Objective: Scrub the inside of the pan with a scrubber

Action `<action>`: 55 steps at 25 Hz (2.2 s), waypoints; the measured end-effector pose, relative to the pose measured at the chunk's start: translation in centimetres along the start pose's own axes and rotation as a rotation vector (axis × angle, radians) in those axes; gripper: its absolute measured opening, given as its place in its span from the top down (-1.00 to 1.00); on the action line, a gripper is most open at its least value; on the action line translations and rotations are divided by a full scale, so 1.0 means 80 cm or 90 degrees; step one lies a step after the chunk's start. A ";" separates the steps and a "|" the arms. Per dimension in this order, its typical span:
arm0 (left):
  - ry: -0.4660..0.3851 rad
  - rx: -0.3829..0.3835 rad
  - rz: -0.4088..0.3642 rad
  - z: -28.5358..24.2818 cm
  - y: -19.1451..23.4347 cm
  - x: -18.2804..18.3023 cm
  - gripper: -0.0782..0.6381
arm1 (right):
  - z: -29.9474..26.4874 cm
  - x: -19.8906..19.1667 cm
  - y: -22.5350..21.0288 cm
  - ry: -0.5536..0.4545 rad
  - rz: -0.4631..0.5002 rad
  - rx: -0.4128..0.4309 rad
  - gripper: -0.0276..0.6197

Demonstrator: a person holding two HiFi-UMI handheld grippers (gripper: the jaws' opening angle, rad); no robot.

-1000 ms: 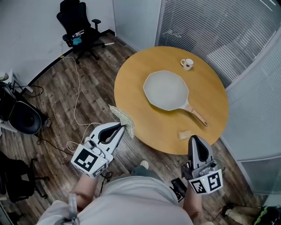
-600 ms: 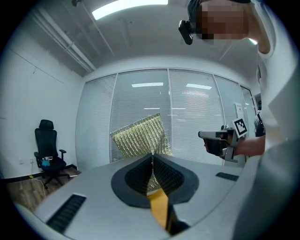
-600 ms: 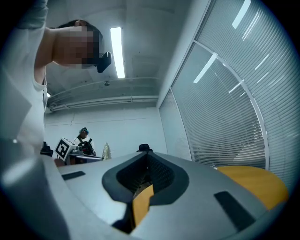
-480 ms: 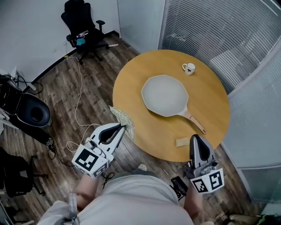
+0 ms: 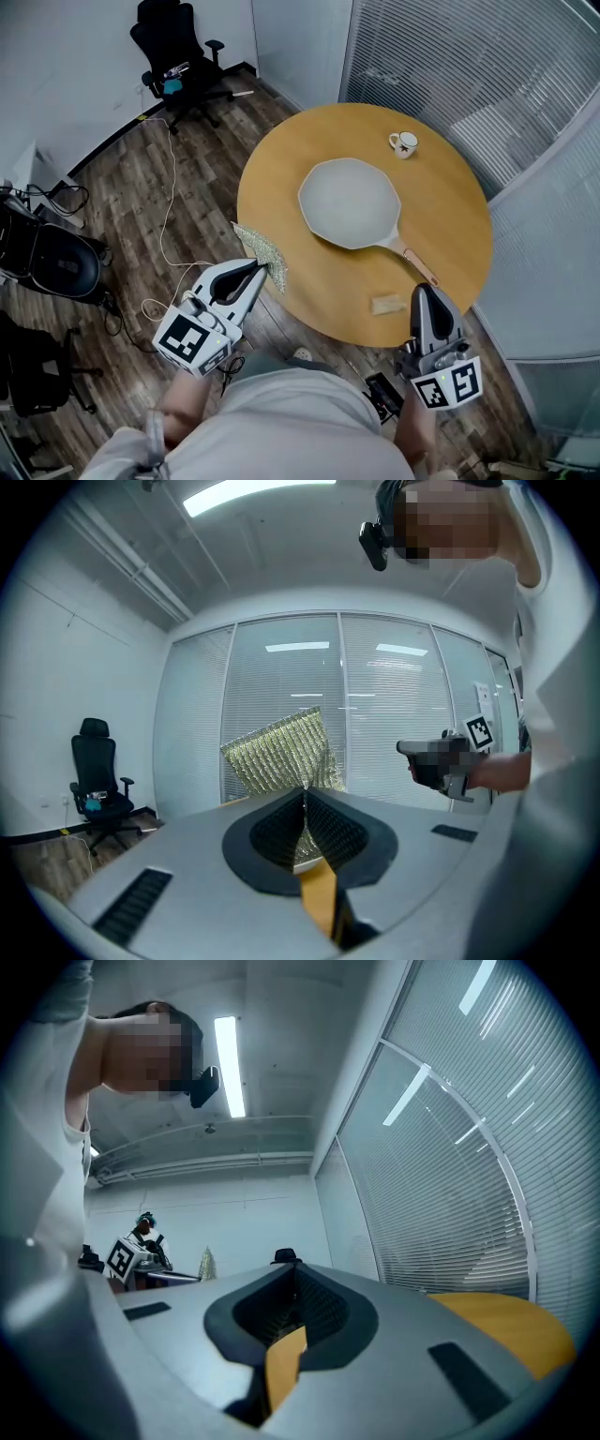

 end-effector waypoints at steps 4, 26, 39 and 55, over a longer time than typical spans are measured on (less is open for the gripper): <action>0.003 0.006 -0.002 0.002 0.001 0.001 0.73 | -0.002 -0.003 0.001 0.009 0.003 0.005 0.85; 0.002 -0.001 -0.002 -0.005 0.047 -0.012 0.73 | -0.054 -0.016 -0.001 0.018 0.006 0.001 0.85; -0.003 -0.039 0.006 -0.068 0.115 -0.027 0.73 | -0.135 -0.019 -0.019 0.031 0.014 -0.017 0.85; -0.007 -0.095 0.024 -0.122 0.209 -0.060 0.73 | -0.220 -0.027 -0.025 0.017 0.025 -0.080 0.85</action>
Point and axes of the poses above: the fingertips, and each gripper's own axes: z backward along the fingers, y to its left, x out of its top, the point moved 5 cm from there along z, backward along the fingers, and after that the axes turned 14 degrees about -z, right-handed, at the moved point
